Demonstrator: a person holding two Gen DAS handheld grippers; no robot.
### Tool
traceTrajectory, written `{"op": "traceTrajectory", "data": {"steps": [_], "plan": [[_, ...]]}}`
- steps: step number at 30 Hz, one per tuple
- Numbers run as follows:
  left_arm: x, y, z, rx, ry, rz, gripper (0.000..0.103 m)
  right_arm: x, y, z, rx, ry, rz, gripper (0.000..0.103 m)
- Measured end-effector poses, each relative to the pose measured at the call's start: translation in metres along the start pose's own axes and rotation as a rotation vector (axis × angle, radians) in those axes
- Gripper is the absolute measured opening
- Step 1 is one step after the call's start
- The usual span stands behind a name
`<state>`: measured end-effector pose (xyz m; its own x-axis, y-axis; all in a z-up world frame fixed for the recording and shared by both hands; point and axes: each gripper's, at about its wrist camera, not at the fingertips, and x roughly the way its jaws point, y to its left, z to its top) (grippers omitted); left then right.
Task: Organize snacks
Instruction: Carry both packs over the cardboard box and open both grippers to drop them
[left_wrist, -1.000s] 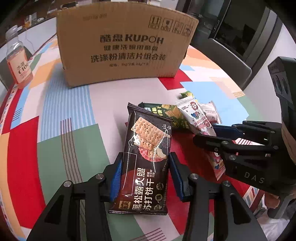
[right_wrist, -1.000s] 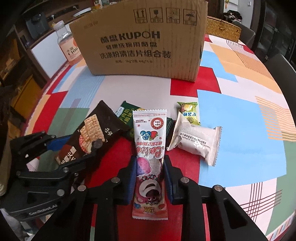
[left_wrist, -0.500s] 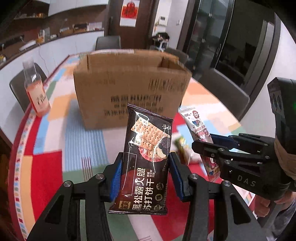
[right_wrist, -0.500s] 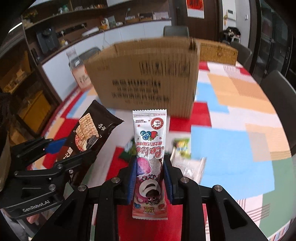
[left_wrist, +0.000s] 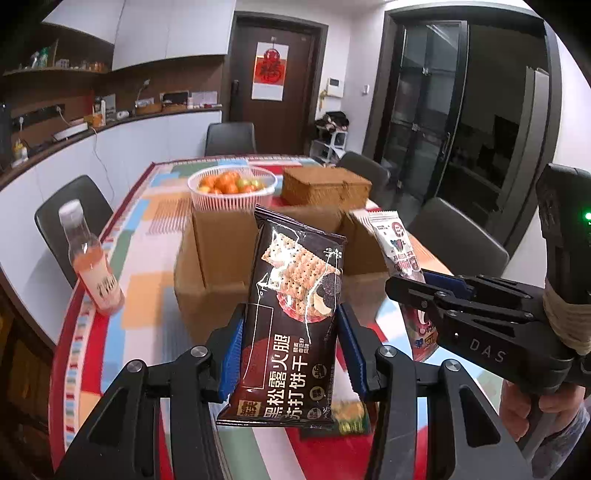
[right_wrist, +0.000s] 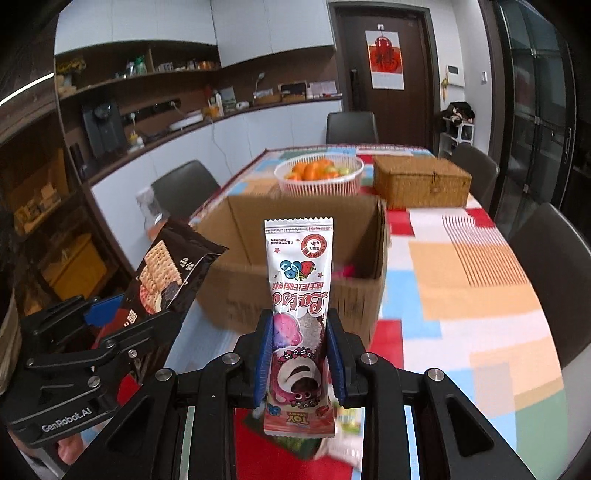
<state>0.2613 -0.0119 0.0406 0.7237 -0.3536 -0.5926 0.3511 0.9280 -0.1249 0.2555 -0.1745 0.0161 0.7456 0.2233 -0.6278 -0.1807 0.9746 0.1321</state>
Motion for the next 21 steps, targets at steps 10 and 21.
{"op": "traceTrajectory", "data": {"steps": [10, 21], "plan": [[0.043, 0.023, 0.048, -0.026, 0.017, 0.007, 0.047, 0.031, -0.004, 0.054, 0.001, -0.031, -0.005, 0.028], [0.081, 0.038, 0.073, -0.034, 0.064, 0.115, 0.052, 0.069, -0.013, 0.084, 0.002, -0.003, -0.045, 0.039]]}}
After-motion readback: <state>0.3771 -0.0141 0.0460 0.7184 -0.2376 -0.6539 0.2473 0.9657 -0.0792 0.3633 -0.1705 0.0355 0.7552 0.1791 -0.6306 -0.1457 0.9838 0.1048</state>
